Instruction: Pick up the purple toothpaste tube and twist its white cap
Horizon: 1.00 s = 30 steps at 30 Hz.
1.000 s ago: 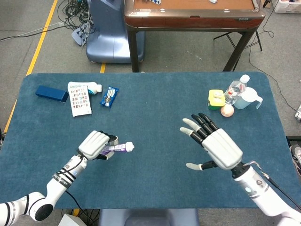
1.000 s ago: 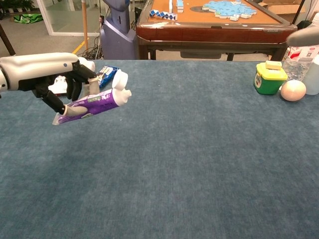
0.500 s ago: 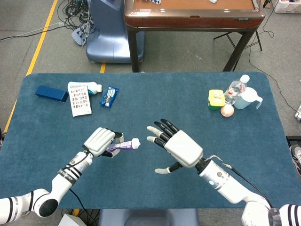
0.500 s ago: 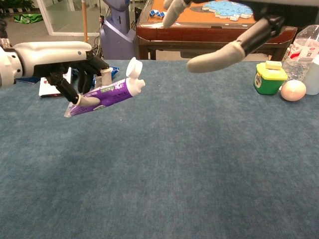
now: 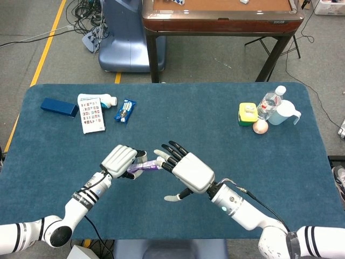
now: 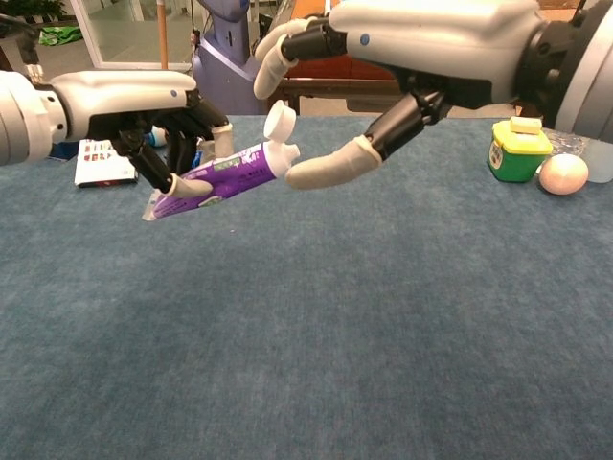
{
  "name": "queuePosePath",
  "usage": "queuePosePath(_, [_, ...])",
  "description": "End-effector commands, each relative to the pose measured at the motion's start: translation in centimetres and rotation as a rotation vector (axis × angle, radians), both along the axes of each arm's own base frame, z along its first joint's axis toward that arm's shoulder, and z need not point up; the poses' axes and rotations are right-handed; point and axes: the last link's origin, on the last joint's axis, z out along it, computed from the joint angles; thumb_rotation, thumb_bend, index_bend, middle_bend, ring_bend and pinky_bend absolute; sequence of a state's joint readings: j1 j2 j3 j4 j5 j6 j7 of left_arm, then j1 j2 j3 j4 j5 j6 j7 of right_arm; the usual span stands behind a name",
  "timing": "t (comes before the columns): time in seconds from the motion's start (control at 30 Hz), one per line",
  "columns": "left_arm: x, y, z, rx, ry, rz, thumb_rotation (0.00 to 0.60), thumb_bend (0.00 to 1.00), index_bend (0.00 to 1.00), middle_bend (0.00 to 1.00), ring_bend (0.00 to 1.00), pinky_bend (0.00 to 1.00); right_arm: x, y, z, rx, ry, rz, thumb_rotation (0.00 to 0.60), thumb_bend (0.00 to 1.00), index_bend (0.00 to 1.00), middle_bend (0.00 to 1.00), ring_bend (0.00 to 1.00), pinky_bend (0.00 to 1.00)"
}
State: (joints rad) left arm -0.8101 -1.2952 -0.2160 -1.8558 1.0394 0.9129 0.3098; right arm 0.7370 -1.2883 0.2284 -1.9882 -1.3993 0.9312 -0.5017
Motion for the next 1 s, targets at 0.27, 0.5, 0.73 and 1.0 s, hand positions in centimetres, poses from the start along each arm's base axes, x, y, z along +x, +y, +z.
queuePosePath(0.27, [-0.6, 0.0, 0.7, 0.009, -0.008, 0.012, 0.6, 0.46, 0.61, 0.76, 0.52, 0.46, -0.7, -0.6, -0.6, -0.003, 0.031, -0.033, 0.232, 0.19, 0.22, 0.09, 0.0, 0.0])
queuePosePath(0.5, [-1.1, 0.2, 0.7, 0.008, -0.04, 0.026, 0.6, 0.47, 0.64, 0.79, 0.55, 0.46, -1.4, -1.0, -0.8, -0.005, 0.042, -0.061, 0.231, 0.19, 0.22, 0.09, 0.0, 0.0])
queuePosePath(0.73, [-1.4, 0.5, 1.2, 0.006, -0.076, 0.042, 0.6, 0.47, 0.64, 0.79, 0.55, 0.46, -1.8, -1.5, -1.0, 0.0, 0.04, -0.084, 0.231, 0.19, 0.22, 0.09, 0.0, 0.0])
queuePosePath(1.0, [-1.7, 0.7, 1.6, 0.005, -0.104, 0.056, 0.6, 0.47, 0.65, 0.79, 0.55, 0.46, -2.4, -1.9, -1.6, 0.014, 0.027, -0.111, 0.231, 0.19, 0.22, 0.09, 0.0, 0.0])
